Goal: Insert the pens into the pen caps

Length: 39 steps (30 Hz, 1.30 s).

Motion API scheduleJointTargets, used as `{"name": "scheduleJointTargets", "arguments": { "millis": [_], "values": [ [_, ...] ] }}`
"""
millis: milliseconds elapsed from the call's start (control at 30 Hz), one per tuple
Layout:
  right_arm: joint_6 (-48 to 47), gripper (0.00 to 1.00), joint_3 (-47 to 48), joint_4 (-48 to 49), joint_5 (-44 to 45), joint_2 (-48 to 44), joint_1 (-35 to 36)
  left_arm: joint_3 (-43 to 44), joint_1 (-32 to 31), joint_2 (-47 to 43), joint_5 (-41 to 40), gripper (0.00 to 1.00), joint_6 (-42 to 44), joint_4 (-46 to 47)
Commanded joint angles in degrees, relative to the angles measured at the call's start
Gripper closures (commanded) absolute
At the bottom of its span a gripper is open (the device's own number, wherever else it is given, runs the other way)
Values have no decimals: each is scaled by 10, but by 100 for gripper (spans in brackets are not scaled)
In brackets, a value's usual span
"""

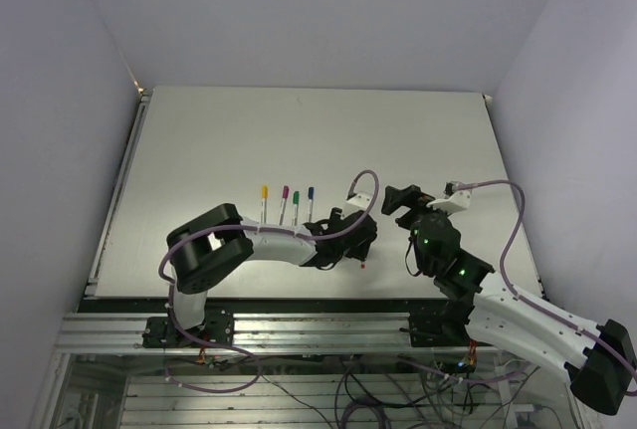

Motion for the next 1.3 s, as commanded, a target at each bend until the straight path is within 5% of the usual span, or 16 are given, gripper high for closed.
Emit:
{"name": "scheduleJointTargets", "arguments": {
  "millis": [0,300,467,833,1067,1167,1267],
  "values": [
    [8,15,-1,1,28,-5,-2,28,-6,19,3,27,9,-18],
    [3,16,-3,9,24,-19,-2,55,-10,41,-24,30,15,-107],
    [6,16,2,9,20,-13,-2,56,-10,46,-40,44,19,-154],
    [15,16,5,7,13,-13,-2,22,-10,26,-52,47,31,-209],
    [22,16,13,-10,17,-9,-2,-7,0,29,-36,70,19,-207],
    [25,16,23,-39,24,6,-2,-25,14,26,-14,90,17,-185],
    [40,16,45,-93,39,40,-2,-41,33,24,8,93,22,-161]
  ]
}}
